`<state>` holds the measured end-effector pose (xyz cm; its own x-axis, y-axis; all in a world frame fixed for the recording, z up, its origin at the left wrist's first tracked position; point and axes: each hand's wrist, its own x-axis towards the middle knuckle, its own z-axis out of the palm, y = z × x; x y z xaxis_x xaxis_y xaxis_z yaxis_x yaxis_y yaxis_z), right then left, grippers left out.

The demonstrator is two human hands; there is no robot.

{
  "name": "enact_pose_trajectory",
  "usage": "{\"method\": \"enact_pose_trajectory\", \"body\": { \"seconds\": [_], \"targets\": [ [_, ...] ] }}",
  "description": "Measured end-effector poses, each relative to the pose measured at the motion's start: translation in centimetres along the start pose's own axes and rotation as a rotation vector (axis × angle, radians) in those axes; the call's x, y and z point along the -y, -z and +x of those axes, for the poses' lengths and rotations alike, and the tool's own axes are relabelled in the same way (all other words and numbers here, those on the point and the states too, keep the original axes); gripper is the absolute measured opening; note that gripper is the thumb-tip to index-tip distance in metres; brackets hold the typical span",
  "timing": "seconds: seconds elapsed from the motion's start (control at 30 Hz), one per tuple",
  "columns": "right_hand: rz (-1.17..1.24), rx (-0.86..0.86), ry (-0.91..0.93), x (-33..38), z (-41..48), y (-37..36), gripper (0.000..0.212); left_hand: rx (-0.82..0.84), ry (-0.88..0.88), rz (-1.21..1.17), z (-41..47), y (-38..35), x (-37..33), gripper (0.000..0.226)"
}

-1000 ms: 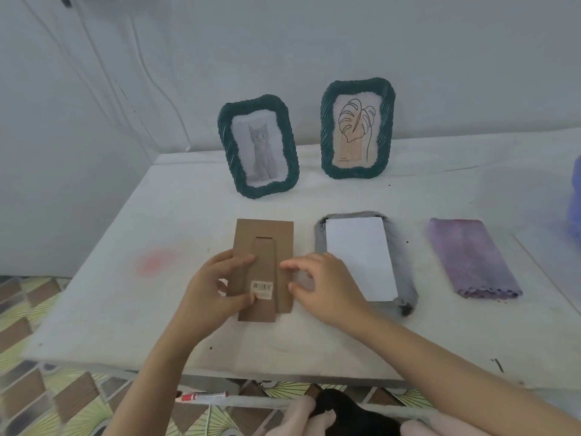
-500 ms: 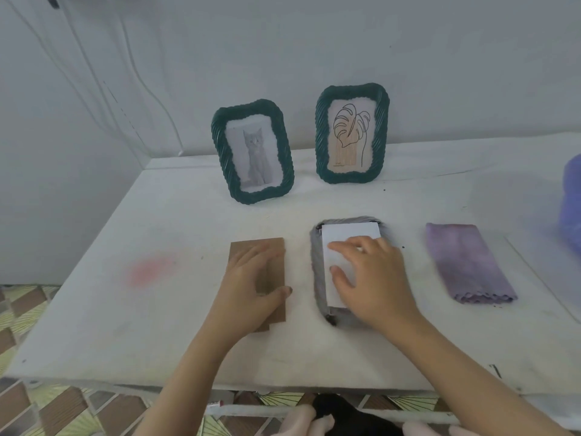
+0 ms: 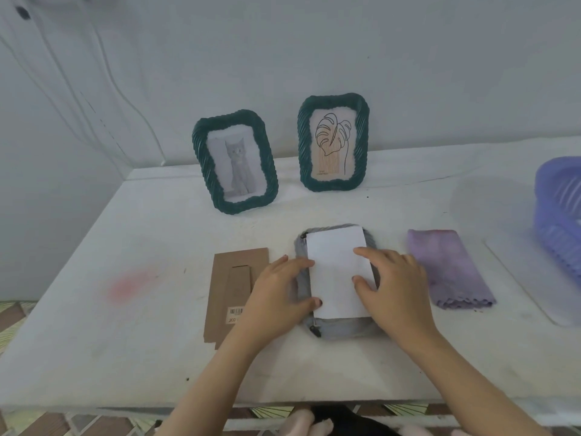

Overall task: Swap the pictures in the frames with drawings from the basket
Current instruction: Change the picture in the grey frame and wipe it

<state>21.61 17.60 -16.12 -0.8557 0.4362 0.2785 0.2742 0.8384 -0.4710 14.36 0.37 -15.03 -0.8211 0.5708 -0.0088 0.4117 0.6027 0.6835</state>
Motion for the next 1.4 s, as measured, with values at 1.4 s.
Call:
{"method": "enact_pose_trajectory", "body": {
  "seconds": [1.4],
  "targets": [
    [0.643, -0.091, -0.157, -6.7, 1.5, 11.1, 0.022, -0.034, 0.029, -0.746, 3.4, -2.7, -9.7, 0.033]
  ]
}}
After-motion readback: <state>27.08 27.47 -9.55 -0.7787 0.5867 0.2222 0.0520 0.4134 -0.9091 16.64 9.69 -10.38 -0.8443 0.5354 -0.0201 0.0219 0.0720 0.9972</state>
